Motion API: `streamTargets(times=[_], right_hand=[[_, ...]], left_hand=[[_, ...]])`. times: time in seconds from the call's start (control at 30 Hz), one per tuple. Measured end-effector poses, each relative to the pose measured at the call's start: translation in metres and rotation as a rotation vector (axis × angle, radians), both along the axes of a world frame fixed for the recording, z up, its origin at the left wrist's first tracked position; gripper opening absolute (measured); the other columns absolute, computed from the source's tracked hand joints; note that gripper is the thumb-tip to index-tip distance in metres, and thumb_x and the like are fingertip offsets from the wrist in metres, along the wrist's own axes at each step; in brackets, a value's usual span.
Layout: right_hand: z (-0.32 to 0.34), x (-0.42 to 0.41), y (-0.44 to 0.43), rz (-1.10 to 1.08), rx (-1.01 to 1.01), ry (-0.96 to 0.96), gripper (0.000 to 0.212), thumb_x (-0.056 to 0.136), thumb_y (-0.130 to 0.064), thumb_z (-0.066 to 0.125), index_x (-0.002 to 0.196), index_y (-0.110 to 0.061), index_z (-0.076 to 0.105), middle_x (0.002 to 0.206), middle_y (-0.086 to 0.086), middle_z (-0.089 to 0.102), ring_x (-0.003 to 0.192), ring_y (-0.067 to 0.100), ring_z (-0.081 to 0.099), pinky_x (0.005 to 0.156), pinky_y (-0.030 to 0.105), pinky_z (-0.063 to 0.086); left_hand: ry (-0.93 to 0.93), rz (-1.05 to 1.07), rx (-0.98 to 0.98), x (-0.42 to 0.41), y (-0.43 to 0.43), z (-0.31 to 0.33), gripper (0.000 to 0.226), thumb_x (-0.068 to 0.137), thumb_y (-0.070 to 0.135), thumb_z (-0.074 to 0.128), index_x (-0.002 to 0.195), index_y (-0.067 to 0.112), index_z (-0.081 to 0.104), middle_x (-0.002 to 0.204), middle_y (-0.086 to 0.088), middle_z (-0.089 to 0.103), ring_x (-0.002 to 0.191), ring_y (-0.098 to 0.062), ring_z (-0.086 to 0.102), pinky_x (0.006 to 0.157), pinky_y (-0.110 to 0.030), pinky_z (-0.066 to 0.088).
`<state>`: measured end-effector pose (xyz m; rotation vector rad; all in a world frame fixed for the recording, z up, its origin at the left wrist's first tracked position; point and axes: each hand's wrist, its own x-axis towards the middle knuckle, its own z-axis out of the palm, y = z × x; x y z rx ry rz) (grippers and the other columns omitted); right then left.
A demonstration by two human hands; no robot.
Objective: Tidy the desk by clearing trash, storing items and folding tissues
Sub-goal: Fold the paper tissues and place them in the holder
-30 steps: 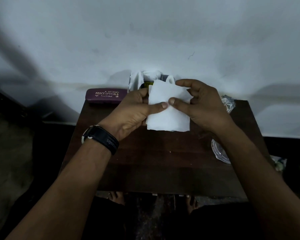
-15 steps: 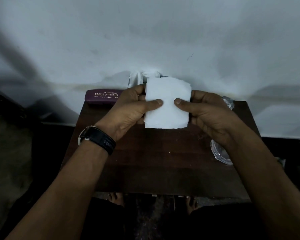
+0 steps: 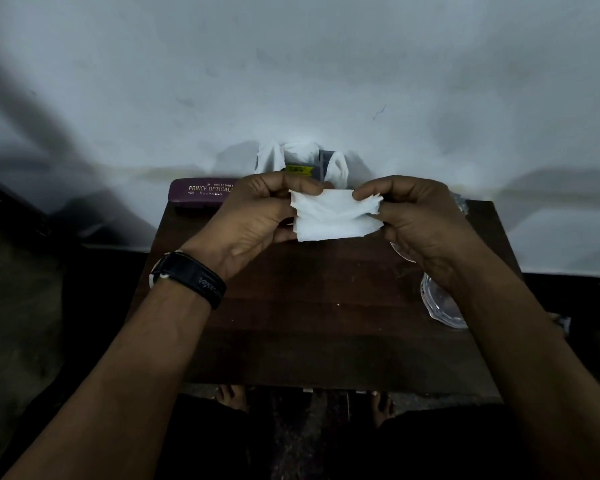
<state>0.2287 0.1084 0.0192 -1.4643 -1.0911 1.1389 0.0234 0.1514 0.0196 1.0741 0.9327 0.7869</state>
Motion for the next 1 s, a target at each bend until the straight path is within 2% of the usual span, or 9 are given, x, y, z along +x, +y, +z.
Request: streamTargets(times=[0.07, 0.2, 0.33, 0.5, 0.6, 0.67, 0.83, 0.93, 1.0], right_hand=[[0.0, -0.001, -0.001, -0.009, -0.004, 0.006, 0.043, 0.087, 0.013, 0.058, 0.074, -0.021, 0.08, 0.094, 0.027, 0.075, 0.098, 0.058, 0.065, 0.087, 0.066, 0.056], [0.002, -0.001, 0.0, -0.033, -0.036, 0.102, 0.037, 0.09, 0.02, 0.054, 0.075, -0.01, 0.071, 0.072, 0.001, 0.076, 0.068, 0.024, 0.077, 0.062, 0.031, 0.065], [0.003, -0.002, 0.0, -0.015, 0.019, 0.025, 0.046, 0.088, 0.023, 0.051, 0.071, -0.014, 0.073, 0.073, 0.002, 0.077, 0.07, 0.025, 0.078, 0.067, 0.038, 0.066], [0.005, -0.01, 0.001, 0.005, 0.001, 0.021, 0.049, 0.089, 0.023, 0.048, 0.086, -0.018, 0.076, 0.089, 0.004, 0.079, 0.089, 0.027, 0.077, 0.068, 0.036, 0.065], [0.013, -0.015, 0.003, 0.01, -0.152, 0.218, 0.019, 0.105, -0.014, 0.053, 0.119, -0.019, 0.065, 0.109, 0.006, 0.077, 0.098, 0.025, 0.077, 0.071, 0.038, 0.064], [0.013, -0.018, 0.003, 0.046, -0.2, 0.191, 0.034, 0.097, -0.032, 0.066, 0.127, -0.015, 0.062, 0.115, 0.005, 0.073, 0.101, 0.022, 0.076, 0.073, 0.037, 0.064], [0.003, -0.029, 0.008, 0.013, -0.072, -0.018, 0.032, 0.084, -0.006, 0.081, 0.114, -0.011, 0.072, 0.1, 0.004, 0.078, 0.092, 0.018, 0.077, 0.073, 0.032, 0.064], [0.006, -0.027, 0.018, -0.091, 0.04, -0.028, 0.03, 0.085, -0.004, 0.08, 0.112, -0.012, 0.071, 0.098, 0.005, 0.077, 0.091, 0.02, 0.077, 0.07, 0.035, 0.064], [0.005, -0.022, 0.024, -0.098, 0.143, -0.245, 0.037, 0.085, -0.009, 0.08, 0.119, -0.016, 0.068, 0.103, 0.002, 0.074, 0.094, 0.018, 0.075, 0.072, 0.035, 0.064]], left_hand=[[-0.049, -0.01, -0.034, -0.002, 0.0, 0.003, 0.041, 0.092, -0.019, 0.047, 0.079, 0.013, 0.068, 0.096, 0.006, 0.081, 0.09, -0.01, 0.077, 0.063, -0.026, 0.061], [-0.157, 0.018, -0.145, -0.005, 0.004, 0.009, 0.027, 0.098, 0.0, 0.051, 0.113, 0.014, 0.07, 0.116, -0.004, 0.077, 0.098, -0.021, 0.076, 0.071, -0.034, 0.063], [-0.11, 0.064, -0.209, -0.002, 0.002, 0.012, 0.037, 0.1, 0.034, 0.06, 0.13, 0.012, 0.063, 0.11, -0.009, 0.075, 0.093, -0.024, 0.077, 0.071, -0.039, 0.064], [0.134, 0.016, -0.065, -0.002, -0.003, 0.001, 0.044, 0.085, 0.001, 0.078, 0.125, 0.011, 0.065, 0.113, -0.009, 0.075, 0.094, -0.02, 0.078, 0.062, -0.031, 0.063], [0.165, 0.031, -0.049, -0.007, -0.002, 0.0, 0.041, 0.086, 0.002, 0.079, 0.123, 0.013, 0.067, 0.115, -0.008, 0.074, 0.099, -0.023, 0.077, 0.065, -0.032, 0.064], [0.15, 0.049, -0.05, -0.009, -0.001, 0.0, 0.039, 0.086, 0.004, 0.079, 0.122, 0.014, 0.067, 0.118, -0.009, 0.074, 0.1, -0.023, 0.077, 0.067, -0.032, 0.064], [0.139, 0.094, -0.034, -0.017, 0.002, 0.0, 0.04, 0.085, 0.002, 0.079, 0.122, 0.013, 0.067, 0.119, -0.013, 0.073, 0.095, -0.023, 0.078, 0.068, -0.033, 0.064], [0.206, 0.09, -0.031, -0.025, 0.004, -0.002, 0.042, 0.086, -0.004, 0.077, 0.122, 0.01, 0.061, 0.103, -0.014, 0.076, 0.08, -0.024, 0.078, 0.069, -0.033, 0.066], [0.361, 0.079, -0.002, -0.034, 0.006, -0.009, 0.04, 0.087, -0.003, 0.076, 0.121, 0.009, 0.06, 0.096, -0.011, 0.076, 0.078, -0.023, 0.077, 0.074, -0.036, 0.066]])
